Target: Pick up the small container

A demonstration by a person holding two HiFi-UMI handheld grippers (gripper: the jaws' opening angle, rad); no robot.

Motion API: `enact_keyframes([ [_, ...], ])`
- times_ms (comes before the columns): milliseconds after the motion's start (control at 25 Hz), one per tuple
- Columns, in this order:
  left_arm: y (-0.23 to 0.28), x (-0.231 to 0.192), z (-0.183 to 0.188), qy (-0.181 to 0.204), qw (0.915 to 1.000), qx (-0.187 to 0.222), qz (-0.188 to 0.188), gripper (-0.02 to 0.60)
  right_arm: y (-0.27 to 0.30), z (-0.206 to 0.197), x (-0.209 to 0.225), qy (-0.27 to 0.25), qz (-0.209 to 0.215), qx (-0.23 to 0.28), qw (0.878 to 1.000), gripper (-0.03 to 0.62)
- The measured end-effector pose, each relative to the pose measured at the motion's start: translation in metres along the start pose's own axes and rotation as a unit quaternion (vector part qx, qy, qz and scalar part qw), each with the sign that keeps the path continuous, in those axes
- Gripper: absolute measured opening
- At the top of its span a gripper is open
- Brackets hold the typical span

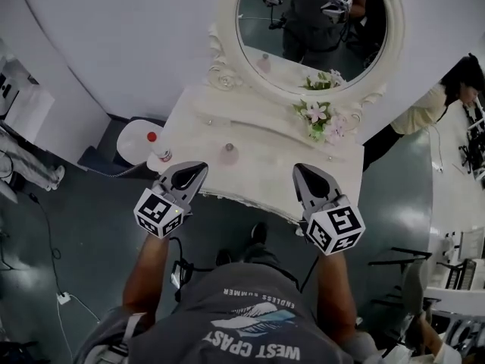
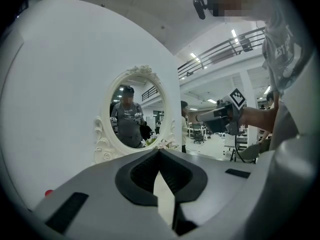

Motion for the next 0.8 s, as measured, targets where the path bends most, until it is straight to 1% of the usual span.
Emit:
enact_keyframes([
  [400,0.054,-0.024,-0.028,-0.03,0.9993,-0.02,0.014,0.018,0.033,-0.002,0.033,0.0,0.014,-0.035,0.999,0.026],
  [640,0.088,-0.04,-0.045,-0.033,0.9986,-0.035,0.022,0.018,0.047,-0.008,0.051,0.004,0.015,-0.054,0.998,0.026],
  [800,0.109,-0.047,-0.06,-0.045,0.9975,-0.05,0.022,0.019,0.053,-0.013,0.059,0.008,0.02,-0.069,0.997,0.026],
])
Point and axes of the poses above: the fingertips, and each gripper's own axes: y forward along the fingers, x to its right, z out of its top, the point moved 9 cm from there along -y, backward along the fingers, and after that the axes turned 14 degrees about -x, right-handed, at the moved point
